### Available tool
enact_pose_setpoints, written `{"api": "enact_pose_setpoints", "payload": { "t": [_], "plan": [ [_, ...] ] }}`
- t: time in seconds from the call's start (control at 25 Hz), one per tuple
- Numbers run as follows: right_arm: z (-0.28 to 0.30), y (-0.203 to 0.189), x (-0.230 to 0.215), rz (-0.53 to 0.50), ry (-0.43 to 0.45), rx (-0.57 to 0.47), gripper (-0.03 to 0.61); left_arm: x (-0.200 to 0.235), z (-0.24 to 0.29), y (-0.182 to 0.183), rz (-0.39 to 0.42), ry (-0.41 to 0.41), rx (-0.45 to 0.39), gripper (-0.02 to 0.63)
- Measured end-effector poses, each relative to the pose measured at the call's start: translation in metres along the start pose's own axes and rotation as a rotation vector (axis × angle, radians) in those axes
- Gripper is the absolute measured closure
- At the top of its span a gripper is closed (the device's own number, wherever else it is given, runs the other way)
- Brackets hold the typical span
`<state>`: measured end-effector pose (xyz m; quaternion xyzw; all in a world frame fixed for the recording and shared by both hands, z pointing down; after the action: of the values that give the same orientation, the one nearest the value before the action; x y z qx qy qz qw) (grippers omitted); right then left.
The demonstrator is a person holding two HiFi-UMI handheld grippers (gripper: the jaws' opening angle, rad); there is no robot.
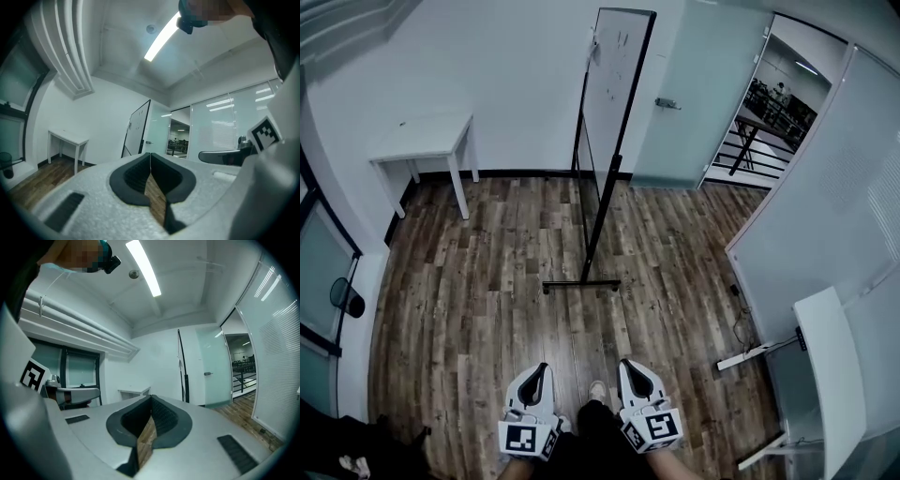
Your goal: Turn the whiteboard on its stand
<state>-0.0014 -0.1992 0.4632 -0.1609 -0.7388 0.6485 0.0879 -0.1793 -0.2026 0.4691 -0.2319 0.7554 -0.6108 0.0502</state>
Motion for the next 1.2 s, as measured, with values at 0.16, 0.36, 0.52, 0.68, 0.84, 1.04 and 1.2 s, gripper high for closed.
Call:
{"api": "enact_pose_setpoints", "payload": {
  "t": [0.16, 0.36, 0.52, 0.68, 0.84, 1.04, 1.2],
  "plan": [
    [0.032, -0.007, -0.011, -0.014, -0.008, -0.019, 0.568, 0.014, 0.021, -0.008, -0.004, -0.002, -0.005, 0.595],
    [0.079, -0.016, -0.043, -0.020, -0.022, -0.050, 0.568, 0.023, 0.068, -0.024, 0.016, -0.024, -0.005, 0.595],
    [0.124, -0.023, -0.075, -0.010, -0.030, -0.072, 0.568, 0.031, 0.122, -0.032, 0.026, -0.037, -0.013, 0.595],
    [0.180, -0.032, -0.106, -0.008, -0.028, -0.072, 0.568, 0.044, 0.182, -0.037, 0.047, -0.043, -0.020, 0.595],
    [0.236, -0.038, -0.138, 0.001, -0.019, -0.058, 0.568, 0.054, 0.242, -0.051, 0.048, -0.048, -0.001, 0.595],
    [0.301, -0.044, -0.181, -0.013, -0.038, -0.034, 0.567, 0.071, 0.313, -0.061, 0.048, -0.035, 0.017, 0.595],
    [0.354, -0.061, -0.215, -0.020, -0.044, 0.018, 0.566, 0.086, 0.370, -0.074, 0.050, -0.025, 0.031, 0.595]
  ]
}}
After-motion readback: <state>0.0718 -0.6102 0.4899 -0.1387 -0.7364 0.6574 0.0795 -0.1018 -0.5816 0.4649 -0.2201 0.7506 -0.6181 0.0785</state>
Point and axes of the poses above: the fingertips, and each gripper's own axes: z forward along the fingers, x to its left, y out of its top, the point moved 2 cm from there along -z, backward along the fingers, and after that the axes turned 14 degrees about -x, right-handed, at the moved point
